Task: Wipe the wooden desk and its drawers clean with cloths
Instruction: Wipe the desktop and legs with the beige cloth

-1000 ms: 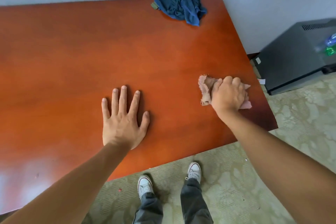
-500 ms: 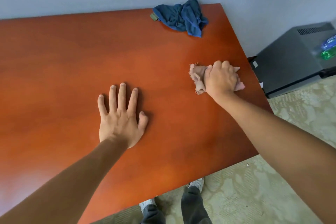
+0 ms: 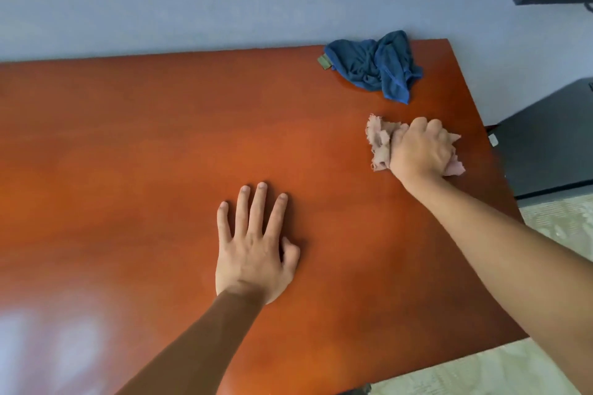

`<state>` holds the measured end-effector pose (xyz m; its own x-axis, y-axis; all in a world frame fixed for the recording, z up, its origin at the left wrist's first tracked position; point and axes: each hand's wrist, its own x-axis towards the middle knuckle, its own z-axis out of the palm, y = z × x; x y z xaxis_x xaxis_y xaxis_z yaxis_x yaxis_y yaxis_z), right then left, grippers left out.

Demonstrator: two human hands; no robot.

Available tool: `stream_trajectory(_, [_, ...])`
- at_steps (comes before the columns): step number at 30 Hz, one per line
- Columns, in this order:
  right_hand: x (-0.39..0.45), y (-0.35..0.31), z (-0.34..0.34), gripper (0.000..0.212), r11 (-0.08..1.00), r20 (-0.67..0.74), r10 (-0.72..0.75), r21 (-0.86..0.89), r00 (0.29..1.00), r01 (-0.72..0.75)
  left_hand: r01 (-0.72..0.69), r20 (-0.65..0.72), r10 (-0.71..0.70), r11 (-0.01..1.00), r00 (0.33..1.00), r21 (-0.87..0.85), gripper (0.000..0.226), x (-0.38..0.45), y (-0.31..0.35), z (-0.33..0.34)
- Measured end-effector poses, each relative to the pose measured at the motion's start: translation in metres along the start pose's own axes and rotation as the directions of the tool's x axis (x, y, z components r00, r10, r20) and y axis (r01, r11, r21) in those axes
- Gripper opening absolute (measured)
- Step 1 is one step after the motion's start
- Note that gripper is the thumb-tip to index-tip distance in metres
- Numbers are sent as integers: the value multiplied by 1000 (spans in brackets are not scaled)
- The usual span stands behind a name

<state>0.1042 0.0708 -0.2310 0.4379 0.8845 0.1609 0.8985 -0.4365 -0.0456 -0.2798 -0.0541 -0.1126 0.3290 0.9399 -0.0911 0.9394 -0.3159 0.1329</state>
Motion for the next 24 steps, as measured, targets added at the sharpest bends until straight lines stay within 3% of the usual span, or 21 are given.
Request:
stream_trajectory(1, [-7, -38, -27, 48, 984, -39, 175, -22, 984, -176, 0, -2, 0, 1000, 1000, 0, 75, 0, 0, 0])
stream_trajectory(3, [-52, -148, -129, 35, 995, -166, 74, 78, 983, -61, 1, 8, -1, 1000, 1000, 1, 75, 0, 0, -2])
stream_trajectory(4, [-70, -183, -153, 32, 984, -170, -127, 100, 977, 145, 1, 12, -1, 1000, 1000, -1, 75, 1, 1, -3])
stream_trajectory(5, [-88, -202, -147, 30, 904, -124, -387, 144, 914, 402, 2, 9, -2, 1000, 1000, -2, 73, 1, 1, -3])
stream_trajectory(7, [-92, -213, -135, 28, 726, 7, -684, 105, 729, 680, 5, 5, -5, 1000, 1000, -5, 71, 1, 1, -1])
stream_trajectory(8, [-71, -213, -131, 30, 675, 1, -737, 55, 676, 736, 4, 7, -4, 1000, 1000, -9, 73, 1, 0, -1])
stream_trajectory(9, [-44, -213, -127, 33, 706, 7, -708, 1, 706, 708, 6, 8, -6, 1000, 1000, -16, 76, 2, 0, -2])
stream_trajectory(10, [-15, -216, -126, 37, 794, 29, -605, -57, 795, 606, 8, 3, -8, 1000, 1000, -22, 78, 2, 0, -2])
stream_trajectory(12, [31, -221, -123, 44, 964, 30, -255, -68, 966, 256, 5, 1, -5, 1000, 1000, -25, 78, 1, 0, -1])
stream_trajectory(13, [46, -228, -121, 46, 996, 48, -85, -17, 995, 86, 3, 3, -3, 1000, 1000, -30, 78, 0, 1, -1])
stream_trajectory(14, [49, -237, -121, 46, 1000, 46, -11, 26, 999, 10, 5, 4, -5, 999, 1000, -36, 78, 1, 0, -2])
stream_trajectory(15, [42, -254, -124, 45, 999, 74, -31, 40, 997, 28, 8, 8, -8, 999, 1000, -38, 78, 2, 0, -2])
stream_trajectory(16, [29, -271, -127, 43, 989, 68, -140, 65, 988, 135, 12, 16, -11, 999, 1000, -39, 78, 2, 0, -2])
stream_trajectory(17, [5, -287, -128, 40, 946, 60, -308, 125, 949, 299, 16, 20, -15, 999, 1000, -42, 79, 1, 0, -2])
stream_trajectory(18, [-25, -297, -127, 38, 852, 45, -509, 166, 859, 496, 19, 22, -18, 999, 1000, -48, 79, 1, 1, -3])
stream_trajectory(19, [-54, -304, -125, 37, 723, 41, -680, 202, 732, 661, 20, 25, -18, 998, 1000, -56, 79, 1, 0, -3])
stream_trajectory(21, [-57, -308, -123, 37, 509, 1, -854, 211, 520, 835, 27, 27, -25, 997, 999, -76, 79, 1, 0, -3])
stream_trajectory(22, [-37, -309, -120, 38, 544, -12, -833, 163, 553, 823, 26, 24, -25, 996, 999, -83, 79, 1, 0, -2])
stream_trajectory(24, [18, -311, -113, 43, 812, -6, -580, 80, 814, 579, 26, 18, -25, 995, 1000, -97, 79, 0, 0, -2])
